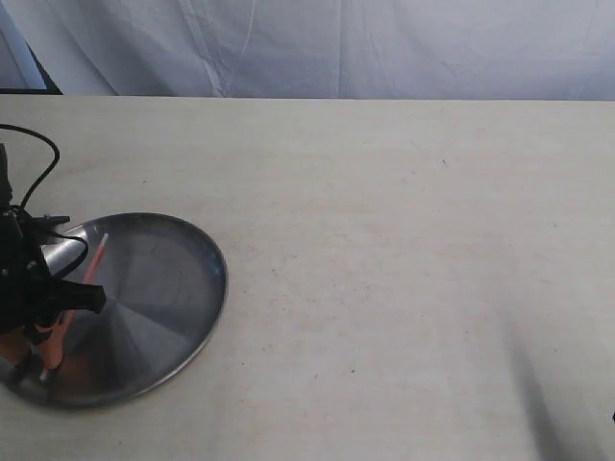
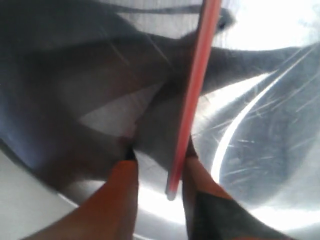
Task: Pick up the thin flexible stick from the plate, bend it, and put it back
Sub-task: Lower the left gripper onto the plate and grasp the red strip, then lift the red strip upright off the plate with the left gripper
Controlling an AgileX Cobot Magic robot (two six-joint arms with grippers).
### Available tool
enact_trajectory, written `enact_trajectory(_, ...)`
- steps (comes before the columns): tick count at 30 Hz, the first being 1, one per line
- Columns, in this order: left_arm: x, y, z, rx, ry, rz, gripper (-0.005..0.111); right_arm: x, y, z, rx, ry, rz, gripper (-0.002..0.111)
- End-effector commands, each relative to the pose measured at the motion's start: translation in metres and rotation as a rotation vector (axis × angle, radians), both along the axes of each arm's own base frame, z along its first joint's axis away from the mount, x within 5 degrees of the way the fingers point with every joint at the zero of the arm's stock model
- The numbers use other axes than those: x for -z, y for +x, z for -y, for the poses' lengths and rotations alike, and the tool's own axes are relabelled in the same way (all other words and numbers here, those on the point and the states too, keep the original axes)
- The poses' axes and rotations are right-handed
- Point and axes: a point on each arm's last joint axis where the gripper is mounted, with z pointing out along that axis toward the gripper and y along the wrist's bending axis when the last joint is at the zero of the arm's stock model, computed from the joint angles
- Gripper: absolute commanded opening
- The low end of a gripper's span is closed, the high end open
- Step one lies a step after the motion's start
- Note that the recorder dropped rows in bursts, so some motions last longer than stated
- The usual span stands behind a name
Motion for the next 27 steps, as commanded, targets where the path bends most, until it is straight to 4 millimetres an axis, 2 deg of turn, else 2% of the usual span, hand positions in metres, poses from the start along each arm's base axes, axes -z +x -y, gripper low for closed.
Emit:
enact_trajectory(1,0.008,0.000,0.002,-0.005,0.000,-0.007,0.000,0.000,0.000,0.000,0.005,-0.004,0.013,-0.001)
enact_trajectory(7,0.006,0.002,-0.001,0.026,0.020,0.032,0.000,0.000,0.000,0.000,0.005,-0.004,0.011,-0.001)
enact_trajectory(12,-0.015,0.002,-0.001,0.073,0.004,0.119,0.000,0.000,0.000,0.000,0.005,-0.004,0.011,-0.001)
enact_trajectory(16,-0.022,0.001,0.000,0.081,-0.006,0.131,0.000,0.000,0.000,0.000,0.005,-0.004,0.011,-0.001)
enact_trajectory(22,-0.030,0.000,0.006,0.114,-0.088,0.166,0.000,0.000,0.000,0.000,0.005,-0.004,0.011,-0.001)
enact_trajectory(27,-0.047,-0.001,0.017,0.145,-0.215,0.240,0.000,0.000,0.000,0.000,0.005,-0.004,0.011,-0.001)
